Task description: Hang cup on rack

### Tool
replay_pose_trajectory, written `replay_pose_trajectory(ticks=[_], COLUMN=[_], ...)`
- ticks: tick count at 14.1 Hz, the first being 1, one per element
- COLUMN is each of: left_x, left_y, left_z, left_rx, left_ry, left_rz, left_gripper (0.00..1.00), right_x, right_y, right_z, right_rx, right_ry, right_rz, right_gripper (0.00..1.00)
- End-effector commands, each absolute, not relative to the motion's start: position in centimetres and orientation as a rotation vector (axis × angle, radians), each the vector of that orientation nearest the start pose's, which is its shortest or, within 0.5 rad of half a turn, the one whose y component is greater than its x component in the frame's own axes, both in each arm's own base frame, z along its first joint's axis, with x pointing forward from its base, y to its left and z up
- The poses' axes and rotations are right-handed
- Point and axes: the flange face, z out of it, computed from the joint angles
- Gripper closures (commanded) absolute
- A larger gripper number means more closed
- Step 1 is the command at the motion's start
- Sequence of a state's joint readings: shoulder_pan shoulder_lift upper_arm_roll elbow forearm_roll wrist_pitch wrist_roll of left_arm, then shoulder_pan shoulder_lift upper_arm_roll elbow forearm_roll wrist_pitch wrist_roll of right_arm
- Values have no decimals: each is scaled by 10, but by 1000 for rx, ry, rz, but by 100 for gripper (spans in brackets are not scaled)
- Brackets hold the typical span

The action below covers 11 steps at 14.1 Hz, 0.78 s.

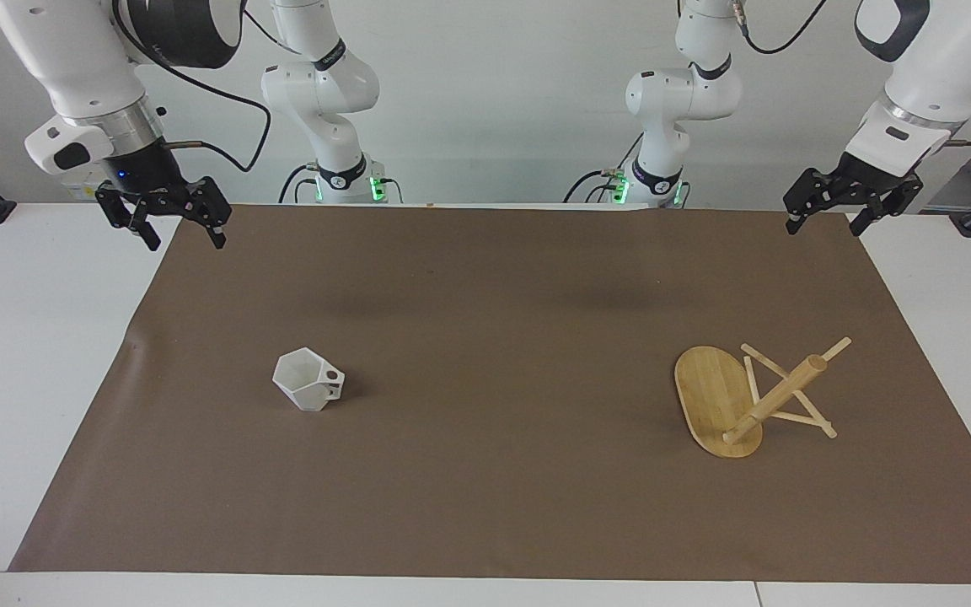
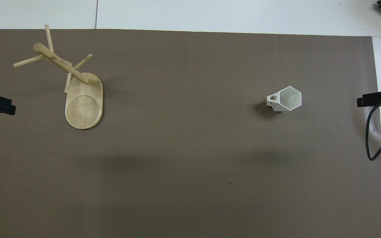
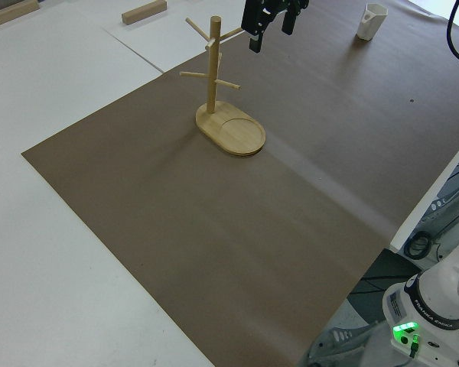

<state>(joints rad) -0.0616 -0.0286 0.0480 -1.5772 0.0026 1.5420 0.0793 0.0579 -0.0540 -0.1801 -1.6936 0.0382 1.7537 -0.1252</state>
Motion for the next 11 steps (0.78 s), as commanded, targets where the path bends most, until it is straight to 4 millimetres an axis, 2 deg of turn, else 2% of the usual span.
replay_pose_trajectory(ticks=[1, 11], left_x=[535, 535], left_y=[-6, -5], left_z=[635, 635], left_rx=[-3148, -3148], left_ry=[143, 141], left_rz=[4, 4], left_gripper=[0, 0], right_x=[544, 542], right_y=[-72, -80], right_z=[613, 612], right_rx=[-3121, -3120], right_ry=[-17, 14], right_rz=[-209, -185], right_gripper=[0, 0])
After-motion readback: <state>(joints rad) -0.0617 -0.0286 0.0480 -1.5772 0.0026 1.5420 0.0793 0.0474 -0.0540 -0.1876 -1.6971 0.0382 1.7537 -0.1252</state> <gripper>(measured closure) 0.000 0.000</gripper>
